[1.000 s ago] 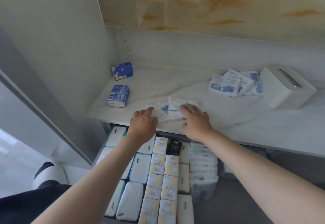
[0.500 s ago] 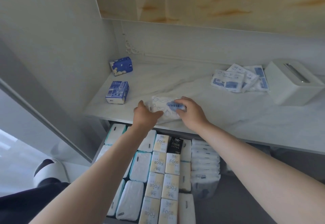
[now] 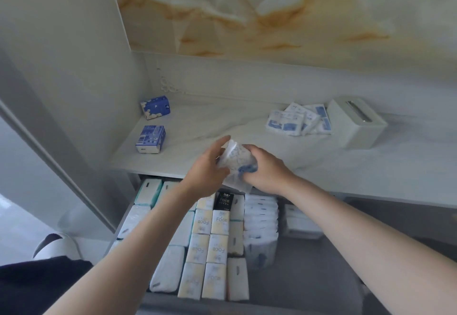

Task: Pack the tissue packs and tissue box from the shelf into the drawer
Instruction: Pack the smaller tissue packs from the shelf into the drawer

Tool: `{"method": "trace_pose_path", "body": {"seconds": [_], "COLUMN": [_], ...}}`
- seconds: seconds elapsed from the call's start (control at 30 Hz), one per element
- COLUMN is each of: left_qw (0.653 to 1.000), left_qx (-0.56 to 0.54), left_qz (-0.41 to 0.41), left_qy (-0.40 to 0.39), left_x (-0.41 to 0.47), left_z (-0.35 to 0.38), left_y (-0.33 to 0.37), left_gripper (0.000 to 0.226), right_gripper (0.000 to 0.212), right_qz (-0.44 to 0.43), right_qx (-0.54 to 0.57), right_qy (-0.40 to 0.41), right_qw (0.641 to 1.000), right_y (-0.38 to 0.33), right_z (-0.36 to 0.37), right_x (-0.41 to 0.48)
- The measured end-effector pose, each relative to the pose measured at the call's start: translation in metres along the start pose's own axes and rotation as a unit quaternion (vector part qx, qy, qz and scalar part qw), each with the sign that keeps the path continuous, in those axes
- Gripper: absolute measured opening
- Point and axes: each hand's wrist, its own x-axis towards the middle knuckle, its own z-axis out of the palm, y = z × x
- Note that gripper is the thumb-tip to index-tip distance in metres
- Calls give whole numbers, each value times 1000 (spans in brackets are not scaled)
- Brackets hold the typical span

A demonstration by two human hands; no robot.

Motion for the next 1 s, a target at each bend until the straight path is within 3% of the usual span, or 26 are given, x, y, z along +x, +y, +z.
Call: {"method": "trace_pose_path", "body": {"seconds": [0.17,0.27,0.33,0.53,0.67,0.77,1.0], "left_qw": [986,980,976,957,869,833,815], "left_qx": [130,136,143,196,435,500,531], "left_qz": [64,83,92,56,79,97,115], "left_qy": [-80,-117,-134,-207,-223,-218,-204], "left_x": [-34,-51,-61,-84,-94,-97,-93], "left_z": [35,59,74,107,113,122,138], "left_y": [26,22,15,-13,-36,-50,-73], "left_gripper": [61,54,54,54,53,43,39], "right_gripper": [54,17,8,23,7,14,20], "right_qz": [68,95,114,147,130,116,203], "right_qx": [74,89,77,-50,-26,-8,6], "right_qy": [-88,-130,-159,-216,-172,-151,-183], "right_qw": [991,983,978,964,976,982,962], "right_y": [21,37,51,80,96,104,123], "right_z": [-15,-17,-15,17,47,68,111], "right_x": [-50,-79,-94,-121,-128,-130,-125]}}
